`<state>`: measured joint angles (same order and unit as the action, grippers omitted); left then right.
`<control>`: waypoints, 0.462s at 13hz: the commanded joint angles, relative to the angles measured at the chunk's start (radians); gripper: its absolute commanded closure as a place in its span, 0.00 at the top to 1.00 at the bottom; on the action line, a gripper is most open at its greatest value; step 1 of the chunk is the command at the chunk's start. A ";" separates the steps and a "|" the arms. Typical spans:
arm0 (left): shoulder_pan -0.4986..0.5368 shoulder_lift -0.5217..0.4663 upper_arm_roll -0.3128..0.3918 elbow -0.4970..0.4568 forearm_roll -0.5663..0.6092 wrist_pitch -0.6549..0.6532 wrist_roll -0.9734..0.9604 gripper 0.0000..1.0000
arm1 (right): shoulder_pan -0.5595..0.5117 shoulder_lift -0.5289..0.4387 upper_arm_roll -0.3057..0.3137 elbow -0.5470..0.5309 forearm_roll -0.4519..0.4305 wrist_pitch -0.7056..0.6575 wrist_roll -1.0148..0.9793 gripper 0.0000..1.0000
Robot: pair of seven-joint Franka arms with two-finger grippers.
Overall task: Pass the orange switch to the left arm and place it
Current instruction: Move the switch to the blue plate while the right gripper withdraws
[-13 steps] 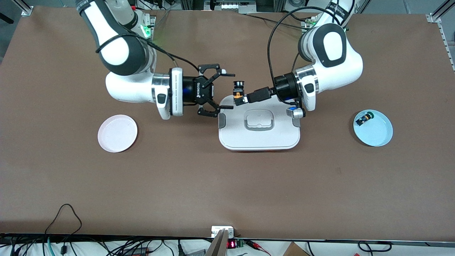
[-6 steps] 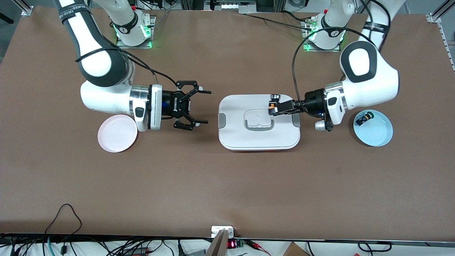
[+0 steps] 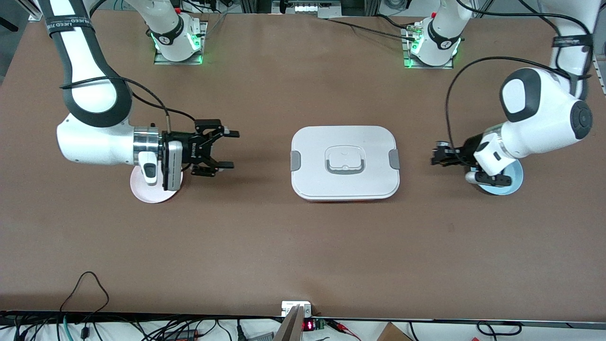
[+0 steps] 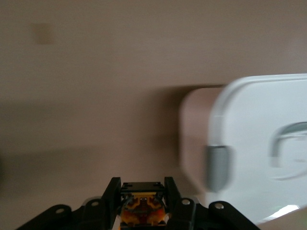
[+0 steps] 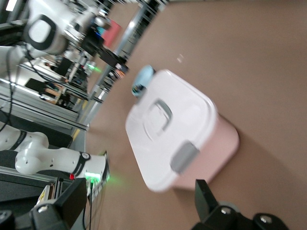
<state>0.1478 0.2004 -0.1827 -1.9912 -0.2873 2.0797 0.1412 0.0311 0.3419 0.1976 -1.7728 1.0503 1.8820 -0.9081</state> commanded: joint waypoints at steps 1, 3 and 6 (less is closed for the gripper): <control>0.030 0.034 0.035 -0.003 0.208 0.007 -0.026 0.00 | 0.000 -0.047 -0.027 -0.013 -0.233 -0.052 0.325 1.00; 0.041 0.085 0.078 0.002 0.356 0.051 -0.043 0.00 | 0.003 -0.060 -0.027 -0.010 -0.478 -0.066 0.570 1.00; 0.075 0.167 0.138 0.031 0.476 0.111 -0.060 0.00 | 0.001 -0.078 -0.029 0.007 -0.782 -0.160 0.846 1.00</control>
<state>0.2126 0.3177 -0.0693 -1.9941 0.1125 2.1604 0.1051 0.0311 0.2896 0.1713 -1.7703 0.3955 1.7773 -0.2058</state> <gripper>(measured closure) 0.573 0.000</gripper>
